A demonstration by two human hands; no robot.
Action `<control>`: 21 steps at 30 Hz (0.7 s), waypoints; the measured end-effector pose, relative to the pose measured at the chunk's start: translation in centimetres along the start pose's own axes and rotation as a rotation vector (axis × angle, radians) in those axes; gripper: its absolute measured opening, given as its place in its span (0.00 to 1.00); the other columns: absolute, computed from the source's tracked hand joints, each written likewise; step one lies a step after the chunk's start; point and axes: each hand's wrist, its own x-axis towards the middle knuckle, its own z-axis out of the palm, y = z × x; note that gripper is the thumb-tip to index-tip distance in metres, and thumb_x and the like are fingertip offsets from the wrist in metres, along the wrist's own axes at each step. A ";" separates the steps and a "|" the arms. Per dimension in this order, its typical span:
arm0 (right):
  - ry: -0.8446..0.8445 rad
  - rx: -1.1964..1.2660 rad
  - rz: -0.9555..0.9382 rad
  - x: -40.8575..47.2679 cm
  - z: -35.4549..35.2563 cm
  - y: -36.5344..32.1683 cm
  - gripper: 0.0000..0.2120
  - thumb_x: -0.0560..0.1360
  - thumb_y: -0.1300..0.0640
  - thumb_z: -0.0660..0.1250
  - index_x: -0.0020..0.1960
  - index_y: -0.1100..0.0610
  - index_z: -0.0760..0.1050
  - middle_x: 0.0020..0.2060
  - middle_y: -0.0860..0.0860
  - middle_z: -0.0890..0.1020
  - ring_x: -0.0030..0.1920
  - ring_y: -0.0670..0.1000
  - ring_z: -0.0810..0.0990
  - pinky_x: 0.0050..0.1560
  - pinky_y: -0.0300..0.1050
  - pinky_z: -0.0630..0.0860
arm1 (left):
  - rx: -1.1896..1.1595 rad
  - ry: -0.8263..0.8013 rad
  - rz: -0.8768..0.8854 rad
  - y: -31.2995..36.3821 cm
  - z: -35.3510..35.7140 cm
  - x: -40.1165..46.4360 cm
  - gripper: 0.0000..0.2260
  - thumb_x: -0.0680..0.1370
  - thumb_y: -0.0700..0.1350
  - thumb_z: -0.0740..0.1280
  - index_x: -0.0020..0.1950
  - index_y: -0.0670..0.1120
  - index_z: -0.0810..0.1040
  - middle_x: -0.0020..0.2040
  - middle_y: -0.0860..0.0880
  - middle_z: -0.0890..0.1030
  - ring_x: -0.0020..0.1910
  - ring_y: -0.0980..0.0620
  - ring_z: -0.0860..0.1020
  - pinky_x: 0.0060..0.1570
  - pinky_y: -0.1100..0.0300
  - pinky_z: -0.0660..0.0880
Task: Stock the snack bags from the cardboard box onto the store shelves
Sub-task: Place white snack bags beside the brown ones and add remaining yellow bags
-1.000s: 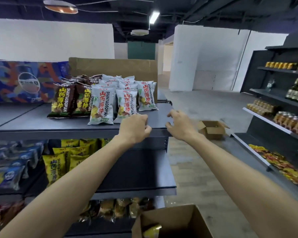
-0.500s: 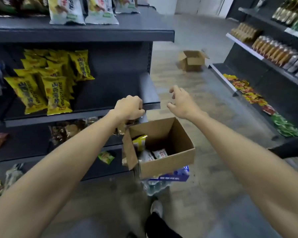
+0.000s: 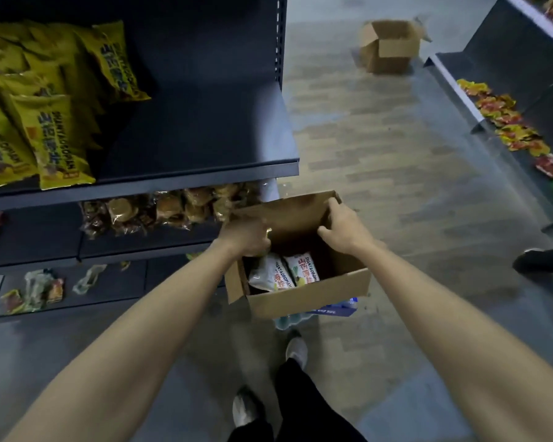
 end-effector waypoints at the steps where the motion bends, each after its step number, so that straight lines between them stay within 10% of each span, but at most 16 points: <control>1: -0.025 -0.007 0.009 0.6 0.5 0.7 0.21 0.73 0.54 0.66 0.62 0.57 0.65 0.52 0.59 0.75 0.56 0.62 0.75 0.57 0.54 0.73 | 0.000 -0.026 -0.025 0.1 1.2 0.6 0.09 0.76 0.49 0.64 0.50 0.46 0.78 0.48 0.48 0.80 0.45 0.47 0.78 0.39 0.59 0.70; 21: -0.620 -0.077 0.293 11.0 18.3 9.5 0.28 0.78 0.52 0.63 0.76 0.48 0.57 0.71 0.58 0.62 0.68 0.64 0.69 0.67 0.57 0.69 | -0.330 -0.383 -0.386 -0.2 19.8 10.5 0.27 0.75 0.51 0.68 0.71 0.45 0.64 0.65 0.41 0.73 0.65 0.41 0.71 0.61 0.52 0.71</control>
